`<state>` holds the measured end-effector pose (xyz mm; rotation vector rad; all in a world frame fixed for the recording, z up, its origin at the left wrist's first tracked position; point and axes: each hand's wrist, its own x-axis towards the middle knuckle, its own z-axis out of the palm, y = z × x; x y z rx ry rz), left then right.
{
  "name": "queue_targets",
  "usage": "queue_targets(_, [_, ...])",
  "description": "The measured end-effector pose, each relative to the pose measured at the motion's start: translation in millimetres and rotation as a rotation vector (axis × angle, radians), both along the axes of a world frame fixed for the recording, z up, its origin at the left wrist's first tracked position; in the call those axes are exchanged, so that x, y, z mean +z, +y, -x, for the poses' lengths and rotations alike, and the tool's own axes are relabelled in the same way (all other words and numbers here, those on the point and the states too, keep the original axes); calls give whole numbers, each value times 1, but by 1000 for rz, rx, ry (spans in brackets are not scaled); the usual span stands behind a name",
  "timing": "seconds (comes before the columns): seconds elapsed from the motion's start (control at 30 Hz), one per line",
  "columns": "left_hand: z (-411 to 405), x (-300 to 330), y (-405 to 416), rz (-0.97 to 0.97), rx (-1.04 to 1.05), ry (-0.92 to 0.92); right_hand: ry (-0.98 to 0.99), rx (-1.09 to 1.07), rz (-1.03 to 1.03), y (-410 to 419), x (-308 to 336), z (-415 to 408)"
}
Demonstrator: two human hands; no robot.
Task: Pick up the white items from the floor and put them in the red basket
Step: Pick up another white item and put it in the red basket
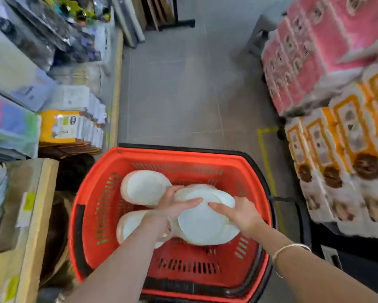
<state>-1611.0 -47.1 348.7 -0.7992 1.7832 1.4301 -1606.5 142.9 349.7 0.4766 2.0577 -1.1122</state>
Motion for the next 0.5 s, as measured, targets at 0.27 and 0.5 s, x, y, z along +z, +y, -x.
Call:
queue_targets(0.27, [40, -132, 7, 38, -3, 1, 61, 12, -11, 4, -138, 38])
queue_targets(0.5, [50, -186, 17, 83, 57, 11, 94, -58, 42, 8, -202, 50])
